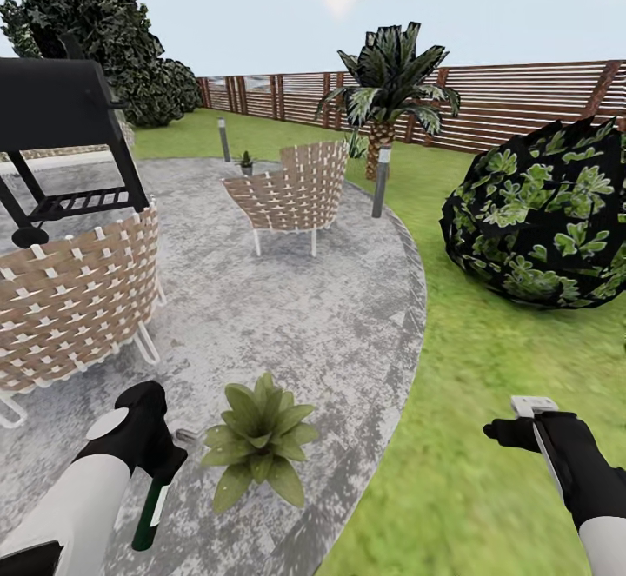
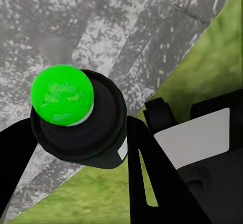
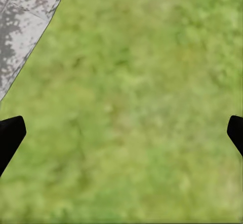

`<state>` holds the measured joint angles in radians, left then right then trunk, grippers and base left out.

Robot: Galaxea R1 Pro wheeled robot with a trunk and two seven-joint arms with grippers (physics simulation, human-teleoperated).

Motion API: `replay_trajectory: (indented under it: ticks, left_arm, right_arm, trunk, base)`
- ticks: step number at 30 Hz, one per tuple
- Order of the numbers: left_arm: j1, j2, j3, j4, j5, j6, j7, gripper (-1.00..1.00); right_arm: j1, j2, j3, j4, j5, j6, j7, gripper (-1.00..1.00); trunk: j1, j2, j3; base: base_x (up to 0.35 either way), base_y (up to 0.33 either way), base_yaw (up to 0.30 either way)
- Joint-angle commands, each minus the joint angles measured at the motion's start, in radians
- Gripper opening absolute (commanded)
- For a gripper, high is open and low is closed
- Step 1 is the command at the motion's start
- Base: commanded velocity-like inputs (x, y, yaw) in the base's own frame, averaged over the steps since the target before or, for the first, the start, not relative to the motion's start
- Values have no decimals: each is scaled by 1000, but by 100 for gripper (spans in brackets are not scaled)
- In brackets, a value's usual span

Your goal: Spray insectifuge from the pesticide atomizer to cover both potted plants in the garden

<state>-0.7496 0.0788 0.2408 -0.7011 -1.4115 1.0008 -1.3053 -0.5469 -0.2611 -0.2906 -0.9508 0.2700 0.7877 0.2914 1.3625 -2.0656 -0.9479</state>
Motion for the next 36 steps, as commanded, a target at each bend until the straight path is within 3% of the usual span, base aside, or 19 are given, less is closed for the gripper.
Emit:
replay_trajectory:
  ticks: [1,12,24,36]
  left_arm:
    - [-1,-1,3,-1,-9,9,-10,-100]
    - [-1,-1,3,-1,-9,8,-9,-100]
    - [68,1,4,5,-7,8,-5,-100]
    - [64,1,2,-4,-7,8,-10,-100]
  right_arm:
    - [-1,0,-2,-1,11,3,9,100]
    - [-1,0,-2,-1,11,3,9,100]
    - [-1,0,-1,-2,12,3,8,100]
    - [-1,0,-1,-2,12,3,9,100]
  trunk:
    - [0,0,-2]
    - [0,0,-11]
    - [0,0,-11]
    - [0,0,-19]
  base:
    - [0,0,-150]
    - [0,0,-189]
    - [0,0,-6]
    - [0,0,0]
